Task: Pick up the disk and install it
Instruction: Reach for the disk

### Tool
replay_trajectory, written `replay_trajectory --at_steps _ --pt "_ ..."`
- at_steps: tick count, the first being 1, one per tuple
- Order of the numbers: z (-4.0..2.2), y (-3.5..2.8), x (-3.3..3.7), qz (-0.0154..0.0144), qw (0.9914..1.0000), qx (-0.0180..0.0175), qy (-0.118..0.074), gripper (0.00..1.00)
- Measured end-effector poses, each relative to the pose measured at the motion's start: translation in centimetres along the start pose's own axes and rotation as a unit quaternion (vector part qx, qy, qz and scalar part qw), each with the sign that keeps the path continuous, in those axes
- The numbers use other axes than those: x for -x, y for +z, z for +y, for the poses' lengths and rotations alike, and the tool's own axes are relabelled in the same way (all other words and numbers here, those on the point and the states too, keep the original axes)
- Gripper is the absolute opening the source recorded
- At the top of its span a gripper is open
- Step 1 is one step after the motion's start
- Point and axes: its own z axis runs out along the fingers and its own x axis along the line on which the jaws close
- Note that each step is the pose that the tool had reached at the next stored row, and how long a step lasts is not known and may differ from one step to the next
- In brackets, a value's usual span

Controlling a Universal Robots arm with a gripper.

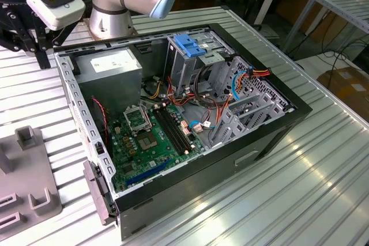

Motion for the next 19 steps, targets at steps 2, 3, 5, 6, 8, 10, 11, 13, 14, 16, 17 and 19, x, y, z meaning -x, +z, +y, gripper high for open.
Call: replay_trajectory --at_steps 2,3,5,6,8,10,11,13,14,16,17,19 --pt "-0.06 0.00 -0.80 0.0000 1.00000 0.0000 0.000 0.10" --pt "-0.08 0.00 -1.08 0.0000 1.00000 0.0000 0.000 0.10" --pt "-0.11 0.00 -1.52 0.0000 1.00000 0.0000 0.000 0.10" --pt "-0.11 0.01 -1.67 0.0001 1.00000 0.0000 0.000 0.10" --pt "-0.09 0.02 -2.05 0.0003 1.00000 0.0000 0.000 0.10" --pt "-0.07 0.03 -2.72 0.0005 1.00000 0.0000 0.000 0.10" --pt "-0.08 0.04 -3.02 0.0006 1.00000 0.0000 0.000 0.10" --pt "-0.10 0.04 -3.46 0.0007 1.00000 0.0000 0.000 0.10" --pt "-0.12 0.04 -3.68 0.0008 1.00000 0.0000 0.000 0.10" --pt "-0.16 0.05 -4.26 0.0009 1.00000 0.0000 0.000 0.10" --pt "-0.17 0.05 -4.43 0.0009 1.00000 0.0000 0.000 0.10" --pt "-0.20 0.05 -4.91 0.0010 1.00000 0.0000 0.000 0.10"
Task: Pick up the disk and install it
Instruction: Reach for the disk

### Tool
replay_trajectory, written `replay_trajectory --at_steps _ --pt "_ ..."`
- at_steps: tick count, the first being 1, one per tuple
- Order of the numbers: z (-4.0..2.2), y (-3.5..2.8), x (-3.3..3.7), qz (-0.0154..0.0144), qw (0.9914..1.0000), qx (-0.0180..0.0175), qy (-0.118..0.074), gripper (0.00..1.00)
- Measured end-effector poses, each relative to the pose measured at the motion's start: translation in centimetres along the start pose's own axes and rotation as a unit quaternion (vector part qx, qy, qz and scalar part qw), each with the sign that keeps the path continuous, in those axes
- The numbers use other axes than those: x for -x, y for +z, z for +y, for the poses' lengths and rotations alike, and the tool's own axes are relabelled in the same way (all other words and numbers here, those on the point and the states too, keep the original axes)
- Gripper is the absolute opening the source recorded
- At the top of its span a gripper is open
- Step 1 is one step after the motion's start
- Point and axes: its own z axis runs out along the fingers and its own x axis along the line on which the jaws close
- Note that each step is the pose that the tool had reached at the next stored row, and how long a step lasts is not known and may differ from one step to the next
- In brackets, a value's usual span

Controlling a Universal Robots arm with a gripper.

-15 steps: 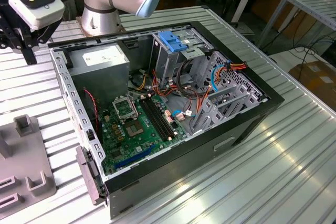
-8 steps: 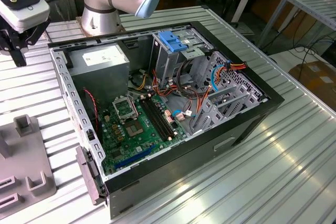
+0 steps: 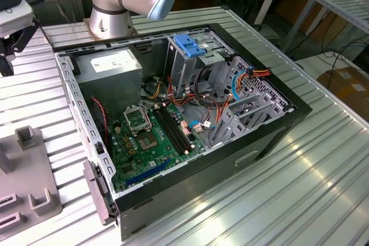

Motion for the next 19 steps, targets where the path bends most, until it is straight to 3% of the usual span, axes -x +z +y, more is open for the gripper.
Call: replay_trajectory --at_steps 4,10,13,19 --pt "-0.08 0.00 -1.17 0.0003 1.00000 -0.0001 0.000 0.10" --pt "-0.11 0.02 -2.38 0.0006 1.00000 0.0000 0.000 0.10" --pt "-0.18 0.06 -3.47 0.0006 1.00000 0.0000 0.000 0.10" --pt "0.06 0.17 -4.11 0.0013 0.99984 0.0004 -0.018 0.10"
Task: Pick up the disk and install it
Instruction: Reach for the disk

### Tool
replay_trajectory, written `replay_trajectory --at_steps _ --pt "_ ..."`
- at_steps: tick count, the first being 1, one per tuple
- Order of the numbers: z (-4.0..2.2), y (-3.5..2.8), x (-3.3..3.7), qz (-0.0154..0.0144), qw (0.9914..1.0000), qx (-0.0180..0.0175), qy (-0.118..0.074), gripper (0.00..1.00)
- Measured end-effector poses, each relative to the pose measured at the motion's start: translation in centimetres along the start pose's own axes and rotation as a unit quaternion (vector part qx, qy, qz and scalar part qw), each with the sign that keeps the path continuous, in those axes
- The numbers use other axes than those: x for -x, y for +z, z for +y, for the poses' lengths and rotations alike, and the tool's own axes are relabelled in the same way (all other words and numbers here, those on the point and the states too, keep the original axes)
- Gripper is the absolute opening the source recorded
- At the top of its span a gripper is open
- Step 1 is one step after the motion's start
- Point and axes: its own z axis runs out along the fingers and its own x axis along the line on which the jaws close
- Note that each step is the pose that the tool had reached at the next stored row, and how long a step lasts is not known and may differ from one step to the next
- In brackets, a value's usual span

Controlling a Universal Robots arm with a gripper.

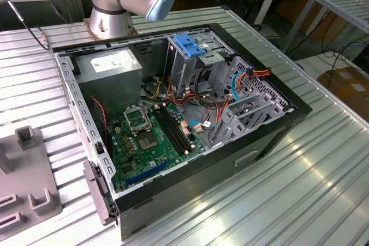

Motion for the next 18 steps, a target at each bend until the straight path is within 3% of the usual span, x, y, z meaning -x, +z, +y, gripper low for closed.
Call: replay_trajectory --at_steps 1,4,13,18 --pt "0.10 0.01 -0.23 0.0001 1.00000 -0.0001 0.000 0.10" --pt "0.70 0.09 -1.85 0.0003 1.00000 -0.0001 0.000 0.10" --pt "0.99 0.19 -4.14 0.0017 1.00000 -0.0002 0.000 0.10" --pt "1.31 0.29 -6.02 0.0027 1.00000 -0.0002 0.000 0.10"
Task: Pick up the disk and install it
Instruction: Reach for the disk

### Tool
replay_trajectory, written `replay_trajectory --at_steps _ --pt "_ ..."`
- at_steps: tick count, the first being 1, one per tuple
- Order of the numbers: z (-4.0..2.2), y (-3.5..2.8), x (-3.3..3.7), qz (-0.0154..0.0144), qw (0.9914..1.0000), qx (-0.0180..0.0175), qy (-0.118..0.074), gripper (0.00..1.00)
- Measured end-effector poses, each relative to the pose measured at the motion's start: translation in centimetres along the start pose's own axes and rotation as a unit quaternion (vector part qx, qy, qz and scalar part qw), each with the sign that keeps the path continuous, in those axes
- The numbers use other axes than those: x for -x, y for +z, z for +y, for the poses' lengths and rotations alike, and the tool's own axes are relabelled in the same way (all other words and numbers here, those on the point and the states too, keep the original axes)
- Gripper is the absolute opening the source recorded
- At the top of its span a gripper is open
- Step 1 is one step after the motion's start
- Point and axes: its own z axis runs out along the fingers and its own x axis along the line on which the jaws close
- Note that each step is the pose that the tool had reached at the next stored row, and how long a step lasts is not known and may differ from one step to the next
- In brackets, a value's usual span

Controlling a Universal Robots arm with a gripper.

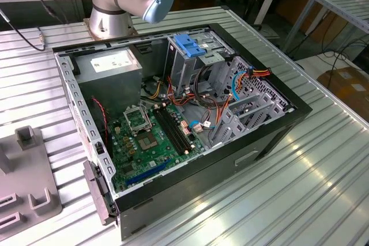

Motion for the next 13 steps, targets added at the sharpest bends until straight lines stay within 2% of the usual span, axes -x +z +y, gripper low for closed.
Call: replay_trajectory --at_steps 5,8,9,12,13 --pt "0.05 0.05 -1.72 0.0004 1.00000 -0.0001 0.000 0.10" --pt "-0.03 0.06 -3.70 0.0004 1.00000 0.0000 0.000 0.10" --pt "-0.05 0.06 -4.11 0.0004 1.00000 -0.0001 0.000 0.10" --pt "-0.16 0.07 -5.97 0.0004 1.00000 0.0000 0.000 0.10" --pt "-0.17 0.07 -6.24 0.0004 1.00000 0.0000 0.000 0.10"
